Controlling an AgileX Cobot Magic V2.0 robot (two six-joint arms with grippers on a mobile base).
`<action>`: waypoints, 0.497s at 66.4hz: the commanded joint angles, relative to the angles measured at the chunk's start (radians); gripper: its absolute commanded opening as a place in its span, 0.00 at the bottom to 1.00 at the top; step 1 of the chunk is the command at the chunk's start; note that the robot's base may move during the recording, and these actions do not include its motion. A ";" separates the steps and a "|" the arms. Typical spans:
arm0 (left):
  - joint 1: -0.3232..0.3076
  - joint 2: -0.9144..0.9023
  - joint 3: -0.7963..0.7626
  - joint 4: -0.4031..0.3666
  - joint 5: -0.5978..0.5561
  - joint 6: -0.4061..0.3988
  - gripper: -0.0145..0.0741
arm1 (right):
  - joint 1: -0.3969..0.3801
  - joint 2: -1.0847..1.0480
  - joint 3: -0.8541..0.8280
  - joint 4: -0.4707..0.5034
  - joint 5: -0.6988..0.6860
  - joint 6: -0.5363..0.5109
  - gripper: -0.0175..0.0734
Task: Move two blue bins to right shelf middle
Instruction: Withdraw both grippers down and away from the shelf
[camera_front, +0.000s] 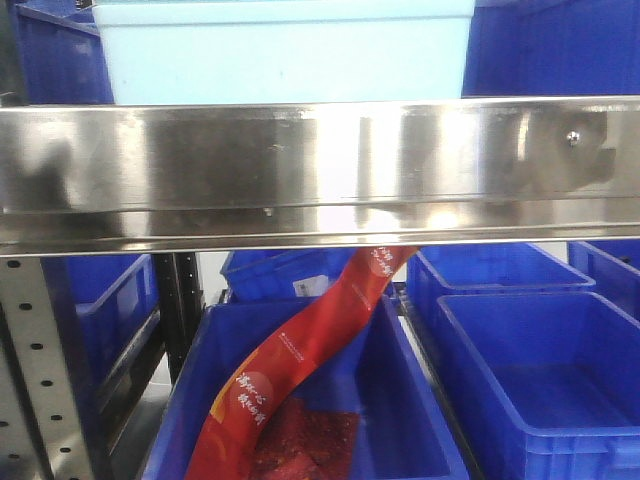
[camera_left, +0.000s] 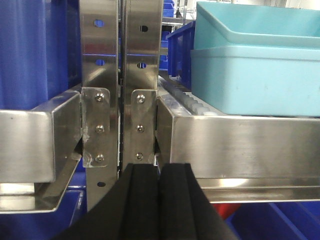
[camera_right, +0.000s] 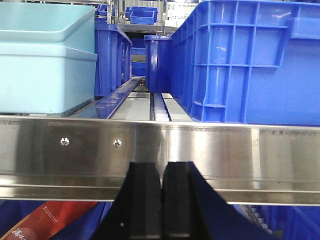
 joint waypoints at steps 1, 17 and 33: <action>0.004 -0.006 0.002 0.013 -0.031 0.007 0.04 | -0.004 -0.004 0.001 0.005 -0.023 0.001 0.01; 0.004 -0.006 0.002 0.013 -0.031 0.007 0.04 | -0.004 -0.004 0.001 0.005 -0.023 0.001 0.01; 0.004 -0.006 0.002 0.013 -0.031 0.007 0.04 | -0.004 -0.004 0.001 0.005 -0.023 0.001 0.01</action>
